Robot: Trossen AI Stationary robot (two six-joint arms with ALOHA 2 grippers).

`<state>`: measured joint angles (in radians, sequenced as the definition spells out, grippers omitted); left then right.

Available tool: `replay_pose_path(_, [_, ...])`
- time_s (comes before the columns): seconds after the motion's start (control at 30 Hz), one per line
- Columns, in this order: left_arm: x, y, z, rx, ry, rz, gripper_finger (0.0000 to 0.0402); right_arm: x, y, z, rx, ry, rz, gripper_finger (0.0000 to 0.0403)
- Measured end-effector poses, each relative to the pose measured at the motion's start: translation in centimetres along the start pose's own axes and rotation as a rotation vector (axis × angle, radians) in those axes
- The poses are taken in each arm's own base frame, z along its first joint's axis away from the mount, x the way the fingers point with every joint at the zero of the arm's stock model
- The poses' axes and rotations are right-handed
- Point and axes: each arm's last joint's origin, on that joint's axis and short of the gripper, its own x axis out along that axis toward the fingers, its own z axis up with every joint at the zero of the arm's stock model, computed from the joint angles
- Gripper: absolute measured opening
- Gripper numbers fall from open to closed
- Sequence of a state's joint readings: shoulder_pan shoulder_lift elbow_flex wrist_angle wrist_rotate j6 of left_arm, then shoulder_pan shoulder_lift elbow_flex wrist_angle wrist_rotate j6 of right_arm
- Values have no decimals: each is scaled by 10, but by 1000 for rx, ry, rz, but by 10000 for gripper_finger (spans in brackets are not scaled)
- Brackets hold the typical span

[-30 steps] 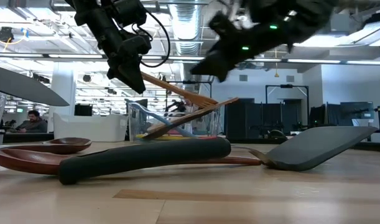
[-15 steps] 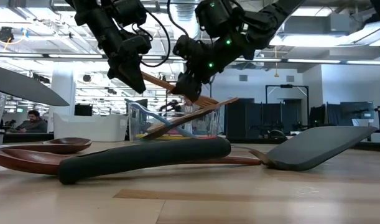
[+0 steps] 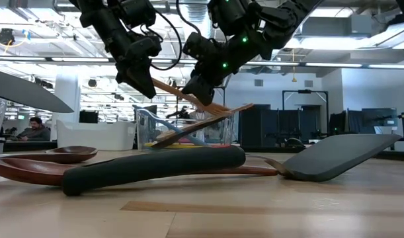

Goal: Pick & Place Kitchen Items
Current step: Put the brown slotted spoon into the top transparent bin

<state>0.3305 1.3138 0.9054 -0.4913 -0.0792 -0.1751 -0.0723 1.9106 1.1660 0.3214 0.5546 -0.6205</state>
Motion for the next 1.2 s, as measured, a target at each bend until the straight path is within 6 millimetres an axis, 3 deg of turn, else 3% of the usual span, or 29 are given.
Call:
replay_pose_path(0.2, [-14, 9, 5, -12, -65, 13, 65, 2, -3, -1, 8, 0, -9, 0])
replay_pose_path(0.53, [-72, 20, 7, -49, -282, -4, 50, 2, -4, -2, 7, 18, -31, 0])
replay_pose_path(0.67, [-83, 21, 5, -54, -312, 2, 51, -12, -3, 9, -26, -2, -44, 0])
replay_pose_path(0.83, [-80, 21, 4, -57, -292, 3, 55, -37, -14, 31, -26, -72, -79, 8])
replay_pose_path(1.0, [-71, 20, 5, -57, -258, 0, 49, -48, -30, 44, 9, -116, -107, 66])
replay_pose_path(1.2, [-71, 14, 4, -64, -255, -21, 57, -36, -44, 46, 24, -104, -126, 176])
